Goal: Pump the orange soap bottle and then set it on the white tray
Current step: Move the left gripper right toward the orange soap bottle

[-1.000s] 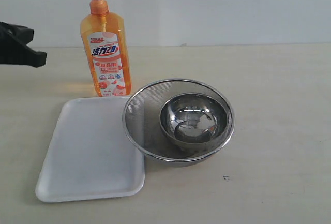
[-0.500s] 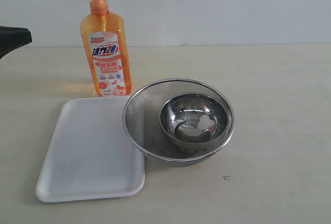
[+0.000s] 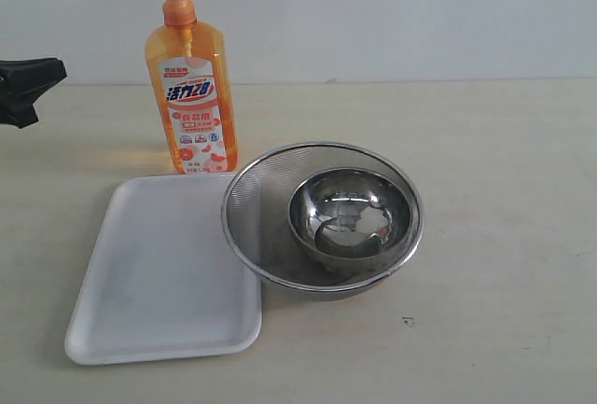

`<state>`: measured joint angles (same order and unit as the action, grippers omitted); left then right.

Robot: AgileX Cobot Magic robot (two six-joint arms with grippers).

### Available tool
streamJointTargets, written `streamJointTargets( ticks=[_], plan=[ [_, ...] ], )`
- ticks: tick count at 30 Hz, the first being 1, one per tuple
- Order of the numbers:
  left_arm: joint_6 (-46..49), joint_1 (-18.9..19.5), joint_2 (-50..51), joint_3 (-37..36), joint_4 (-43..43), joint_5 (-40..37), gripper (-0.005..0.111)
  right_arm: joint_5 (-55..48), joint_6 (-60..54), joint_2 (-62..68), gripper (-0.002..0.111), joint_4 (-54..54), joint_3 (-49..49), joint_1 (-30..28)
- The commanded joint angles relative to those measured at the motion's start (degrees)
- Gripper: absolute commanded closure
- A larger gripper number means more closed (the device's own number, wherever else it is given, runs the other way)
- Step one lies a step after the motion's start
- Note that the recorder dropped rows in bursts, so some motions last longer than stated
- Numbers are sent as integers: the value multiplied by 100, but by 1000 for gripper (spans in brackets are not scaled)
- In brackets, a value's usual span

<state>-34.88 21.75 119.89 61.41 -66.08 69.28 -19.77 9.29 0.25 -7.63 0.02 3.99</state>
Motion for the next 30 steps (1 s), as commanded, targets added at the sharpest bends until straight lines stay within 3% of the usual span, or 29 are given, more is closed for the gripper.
streamJointTargets(
  ticks=[1,3,8,12,15,21,23,30],
  plan=[
    [572,-31,-5,50,-329,68,102,63,-19,-25,108,-30,-2,-12],
    [576,-31,-5,145,-562,68,102,63,-19,-25,108,-30,-2,-12],
    [-775,-94,-5,807,-1892,68,102,63,-19,-25,108,-30,-2,-12],
    [-1077,-283,-5,998,-2249,68,99,63,-19,-25,108,-30,-2,-12],
    [-1062,-424,15,998,-2183,68,82,63,-19,-25,108,-30,-2,-12],
    [-1054,-493,205,998,-1863,68,23,63,-19,-25,108,-30,-2,-12],
    [-771,-508,275,998,-1804,68,9,63,-19,-25,108,-30,-2,-12],
    [-642,-533,382,998,-1724,68,4,63,-19,-25,108,-30,-2,-12]
  ],
)
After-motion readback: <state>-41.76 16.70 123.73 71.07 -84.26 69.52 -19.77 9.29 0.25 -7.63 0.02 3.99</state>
